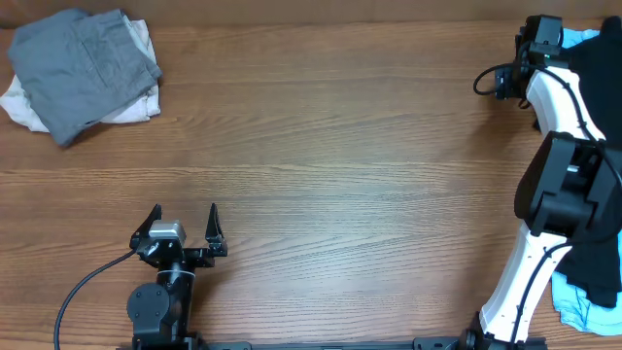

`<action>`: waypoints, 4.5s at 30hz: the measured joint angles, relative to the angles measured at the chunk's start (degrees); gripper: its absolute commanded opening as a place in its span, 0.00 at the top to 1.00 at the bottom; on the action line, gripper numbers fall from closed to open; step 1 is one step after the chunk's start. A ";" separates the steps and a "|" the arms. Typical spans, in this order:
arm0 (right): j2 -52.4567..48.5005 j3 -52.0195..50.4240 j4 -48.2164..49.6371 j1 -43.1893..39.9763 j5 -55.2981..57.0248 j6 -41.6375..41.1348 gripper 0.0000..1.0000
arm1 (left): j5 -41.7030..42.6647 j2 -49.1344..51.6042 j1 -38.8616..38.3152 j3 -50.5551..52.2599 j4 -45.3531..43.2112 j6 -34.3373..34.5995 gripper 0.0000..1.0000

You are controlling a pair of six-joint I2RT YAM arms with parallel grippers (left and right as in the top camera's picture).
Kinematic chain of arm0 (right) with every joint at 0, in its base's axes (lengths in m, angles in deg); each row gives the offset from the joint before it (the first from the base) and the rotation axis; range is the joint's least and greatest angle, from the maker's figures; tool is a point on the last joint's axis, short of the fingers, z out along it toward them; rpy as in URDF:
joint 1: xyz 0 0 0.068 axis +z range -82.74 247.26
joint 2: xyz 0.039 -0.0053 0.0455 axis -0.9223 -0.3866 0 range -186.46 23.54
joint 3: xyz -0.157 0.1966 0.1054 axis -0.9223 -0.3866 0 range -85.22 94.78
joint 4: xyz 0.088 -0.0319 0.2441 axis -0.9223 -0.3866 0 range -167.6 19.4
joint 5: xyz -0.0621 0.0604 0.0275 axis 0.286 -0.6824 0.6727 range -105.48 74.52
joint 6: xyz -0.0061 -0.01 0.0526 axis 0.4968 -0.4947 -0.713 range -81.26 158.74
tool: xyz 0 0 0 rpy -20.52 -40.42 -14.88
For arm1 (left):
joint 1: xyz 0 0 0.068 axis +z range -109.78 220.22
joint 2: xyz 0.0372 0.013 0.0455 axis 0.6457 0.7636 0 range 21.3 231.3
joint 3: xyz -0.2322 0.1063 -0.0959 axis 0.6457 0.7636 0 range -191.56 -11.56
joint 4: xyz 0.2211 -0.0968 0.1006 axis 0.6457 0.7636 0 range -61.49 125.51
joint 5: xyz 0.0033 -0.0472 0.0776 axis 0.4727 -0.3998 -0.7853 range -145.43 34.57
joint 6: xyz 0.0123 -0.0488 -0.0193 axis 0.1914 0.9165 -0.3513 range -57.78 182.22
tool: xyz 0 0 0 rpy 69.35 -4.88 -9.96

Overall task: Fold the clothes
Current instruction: 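Reach the right gripper to the black polo shirt on the right pile, then grasp the black polo shirt with the right gripper and lift it, then drag the black polo leftward and drop it at table center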

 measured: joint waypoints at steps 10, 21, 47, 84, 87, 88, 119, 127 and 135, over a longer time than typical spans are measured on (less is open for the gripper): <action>-3.34 0.00 1.62 0.00 2.10 0.33 0.10 | 0.00 0.00 0.00 -0.02 0.00 0.00 0.00; -5.44 0.15 3.82 0.02 5.35 0.61 0.33 | 0.00 0.00 0.00 0.00 0.00 0.00 0.00; -6.38 1.90 4.09 0.68 11.32 -8.11 0.96 | 0.00 0.00 0.00 0.00 0.00 0.00 0.00; 15.58 3.96 -6.86 20.68 -26.43 -26.12 0.96 | 0.00 0.00 0.00 0.00 0.00 0.00 0.00; 15.58 3.96 -6.71 25.35 -31.19 -28.09 0.96 | 0.00 0.00 0.00 0.00 0.00 0.00 0.00; 15.58 3.96 -6.67 27.02 -32.28 -28.50 0.96 | 0.00 0.00 0.00 0.00 0.00 0.00 0.00; 11.56 3.98 -0.48 57.35 -42.18 -34.27 0.00 | 0.00 0.00 0.00 0.00 0.00 0.00 0.00; 13.49 6.71 -14.80 45.75 -37.24 -34.51 0.00 | 0.00 0.00 0.00 0.00 0.00 0.00 0.00; 26.08 8.72 -32.94 37.33 -28.15 -34.56 0.04 | 0.00 0.00 0.00 0.00 0.00 0.00 0.00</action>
